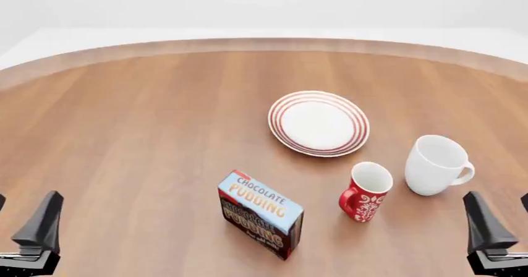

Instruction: Put the chocolate pudding to the right of the plate.

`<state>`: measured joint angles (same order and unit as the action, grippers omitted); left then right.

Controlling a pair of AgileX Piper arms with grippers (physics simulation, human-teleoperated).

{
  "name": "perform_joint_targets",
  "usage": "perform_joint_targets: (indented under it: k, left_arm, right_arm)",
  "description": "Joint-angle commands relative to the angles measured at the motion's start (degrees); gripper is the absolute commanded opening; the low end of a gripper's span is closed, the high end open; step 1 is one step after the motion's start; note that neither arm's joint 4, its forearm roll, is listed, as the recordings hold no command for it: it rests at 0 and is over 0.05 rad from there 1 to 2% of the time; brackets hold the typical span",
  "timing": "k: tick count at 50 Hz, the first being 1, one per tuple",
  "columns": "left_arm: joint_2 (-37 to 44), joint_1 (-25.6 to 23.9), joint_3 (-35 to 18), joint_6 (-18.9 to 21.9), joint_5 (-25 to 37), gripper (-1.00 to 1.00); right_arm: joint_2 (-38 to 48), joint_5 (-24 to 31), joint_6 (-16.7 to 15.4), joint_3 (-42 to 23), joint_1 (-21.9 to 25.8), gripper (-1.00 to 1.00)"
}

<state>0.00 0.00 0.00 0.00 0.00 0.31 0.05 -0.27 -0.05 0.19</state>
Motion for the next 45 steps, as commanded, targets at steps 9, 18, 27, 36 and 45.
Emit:
perform_joint_targets:
  k: [9, 18, 27, 36, 45]
  left_arm:
    - [0.0, 0.0, 0.0, 0.0, 0.0, 1.0]
    - [0.0, 0.0, 0.0, 0.0, 0.0, 1.0]
    - [0.0, 0.0, 0.0, 0.0, 0.0, 1.0]
    - [0.0, 0.0, 0.0, 0.0, 0.0, 1.0]
    - [0.0, 0.0, 0.0, 0.0, 0.0, 1.0]
  right_arm:
    - [1.3, -0.4, -0.5, 0.0, 0.6, 1.0]
    - [-0.1, 13.4, -3.3, -17.4, -0.2, 1.0]
    - [16.5, 22.4, -3.9, -43.6, 12.5, 1.0]
    - [29.5, 26.6, -9.5, -56.0, 20.6, 1.0]
    - [41.9, 31.2, -13.4, -67.9, 25.8, 1.0]
